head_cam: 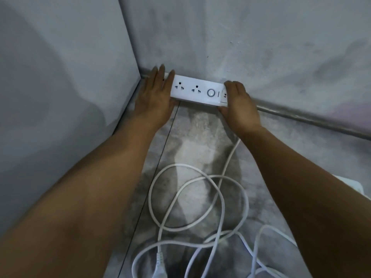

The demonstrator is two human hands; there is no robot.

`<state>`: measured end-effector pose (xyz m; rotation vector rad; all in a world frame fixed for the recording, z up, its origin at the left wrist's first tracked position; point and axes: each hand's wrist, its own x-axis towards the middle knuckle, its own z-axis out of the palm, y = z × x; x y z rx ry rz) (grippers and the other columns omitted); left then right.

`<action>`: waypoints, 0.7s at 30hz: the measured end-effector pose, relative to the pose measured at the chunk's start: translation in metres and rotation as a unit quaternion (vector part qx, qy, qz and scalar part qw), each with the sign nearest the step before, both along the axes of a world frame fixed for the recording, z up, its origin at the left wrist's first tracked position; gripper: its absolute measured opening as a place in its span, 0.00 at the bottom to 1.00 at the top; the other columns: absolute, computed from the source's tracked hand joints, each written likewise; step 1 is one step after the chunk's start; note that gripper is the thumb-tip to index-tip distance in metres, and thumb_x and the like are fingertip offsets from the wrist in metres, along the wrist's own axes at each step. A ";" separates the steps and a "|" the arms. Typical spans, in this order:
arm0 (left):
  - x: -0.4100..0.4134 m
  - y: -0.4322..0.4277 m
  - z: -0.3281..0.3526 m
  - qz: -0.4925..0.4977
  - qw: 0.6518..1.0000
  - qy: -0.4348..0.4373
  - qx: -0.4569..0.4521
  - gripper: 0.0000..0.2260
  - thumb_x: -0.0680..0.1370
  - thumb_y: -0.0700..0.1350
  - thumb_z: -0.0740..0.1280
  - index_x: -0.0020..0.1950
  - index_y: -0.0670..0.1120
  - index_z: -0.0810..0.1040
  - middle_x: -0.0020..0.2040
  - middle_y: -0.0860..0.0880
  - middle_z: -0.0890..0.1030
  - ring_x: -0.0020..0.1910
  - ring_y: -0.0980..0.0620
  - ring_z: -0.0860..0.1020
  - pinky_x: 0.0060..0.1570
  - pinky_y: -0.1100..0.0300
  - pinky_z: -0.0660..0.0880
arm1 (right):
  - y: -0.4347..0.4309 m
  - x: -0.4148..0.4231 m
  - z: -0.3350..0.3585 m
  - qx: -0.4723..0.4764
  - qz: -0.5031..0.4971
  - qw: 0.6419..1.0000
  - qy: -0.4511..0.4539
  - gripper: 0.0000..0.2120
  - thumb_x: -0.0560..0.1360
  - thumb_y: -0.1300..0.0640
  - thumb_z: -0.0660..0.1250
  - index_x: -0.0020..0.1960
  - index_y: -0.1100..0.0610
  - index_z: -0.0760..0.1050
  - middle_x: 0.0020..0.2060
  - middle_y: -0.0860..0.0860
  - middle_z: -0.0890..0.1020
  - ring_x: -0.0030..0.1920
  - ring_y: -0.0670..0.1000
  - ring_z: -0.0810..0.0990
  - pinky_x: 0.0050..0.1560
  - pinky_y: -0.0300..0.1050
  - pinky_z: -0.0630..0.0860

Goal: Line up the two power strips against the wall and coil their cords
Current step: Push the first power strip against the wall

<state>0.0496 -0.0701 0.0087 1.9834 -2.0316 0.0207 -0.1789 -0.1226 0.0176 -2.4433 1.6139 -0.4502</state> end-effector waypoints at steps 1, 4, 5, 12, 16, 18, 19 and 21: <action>0.000 0.001 -0.003 0.000 1.000 0.000 0.008 0.31 0.77 0.43 0.68 0.77 0.38 0.60 0.77 0.34 0.59 0.76 0.34 0.57 0.74 0.40 0.57 | -0.003 0.001 -0.003 0.008 -0.003 1.000 0.004 0.28 0.73 0.59 0.70 0.70 0.60 0.66 0.63 0.58 0.72 0.54 0.61 0.76 0.48 0.52 0.73; -0.002 0.003 -0.012 0.013 0.998 -0.015 0.061 0.32 0.80 0.49 0.64 0.79 0.41 0.54 0.79 0.38 0.52 0.79 0.40 0.51 0.76 0.47 0.49 | -0.010 0.004 -0.007 0.033 -0.011 0.999 0.010 0.28 0.72 0.59 0.71 0.70 0.60 0.66 0.64 0.59 0.71 0.54 0.62 0.76 0.50 0.52 0.73; -0.003 0.003 -0.017 0.019 0.997 -0.008 0.077 0.32 0.81 0.50 0.62 0.80 0.42 0.52 0.80 0.40 0.50 0.79 0.42 0.49 0.77 0.48 0.47 | -0.012 0.006 -0.008 0.041 -0.013 0.999 0.014 0.28 0.72 0.59 0.71 0.69 0.60 0.66 0.64 0.59 0.71 0.55 0.62 0.76 0.50 0.52 0.73; -0.011 0.012 -0.029 0.050 0.985 0.001 0.163 0.29 0.84 0.55 0.51 0.80 0.46 0.43 0.81 0.44 0.41 0.79 0.46 0.42 0.77 0.52 0.40 | -0.008 0.011 -0.015 0.074 0.001 0.996 0.041 0.29 0.72 0.58 0.73 0.70 0.60 0.66 0.66 0.58 0.70 0.58 0.63 0.76 0.53 0.52 0.74; -0.006 -0.007 -0.045 0.052 0.976 -0.015 0.212 0.30 0.83 0.59 0.47 0.80 0.48 0.38 0.80 0.45 0.36 0.79 0.48 0.37 0.76 0.51 0.37 | -0.015 0.020 -0.032 0.061 -0.031 0.996 0.051 0.21 0.75 0.55 0.70 0.64 0.61 0.70 0.67 0.57 0.67 0.51 0.63 0.78 0.47 0.54 0.77; -0.006 -0.012 -0.042 0.039 0.973 -0.028 0.226 0.31 0.83 0.60 0.46 0.79 0.49 0.35 0.79 0.46 0.33 0.78 0.48 0.34 0.76 0.51 0.35 | -0.014 0.022 -0.033 0.043 -0.059 0.995 0.066 0.16 0.77 0.54 0.67 0.60 0.61 0.72 0.64 0.58 0.68 0.50 0.62 0.77 0.42 0.52 0.73; -0.006 -0.014 -0.040 0.036 0.971 -0.029 0.233 0.31 0.83 0.61 0.45 0.79 0.49 0.34 0.78 0.47 0.32 0.77 0.48 0.33 0.75 0.50 0.34 | -0.014 0.022 -0.033 0.039 -0.062 0.995 0.074 0.15 0.78 0.54 0.66 0.60 0.62 0.72 0.63 0.58 0.68 0.51 0.62 0.77 0.41 0.51 0.71; -0.007 -0.018 -0.036 0.038 0.969 -0.032 0.243 0.31 0.83 0.61 0.45 0.79 0.49 0.34 0.78 0.47 0.31 0.77 0.48 0.32 0.75 0.50 0.34 | -0.012 0.024 -0.034 0.035 -0.059 0.994 0.087 0.15 0.79 0.54 0.64 0.60 0.62 0.71 0.62 0.58 0.70 0.53 0.62 0.76 0.40 0.49 0.68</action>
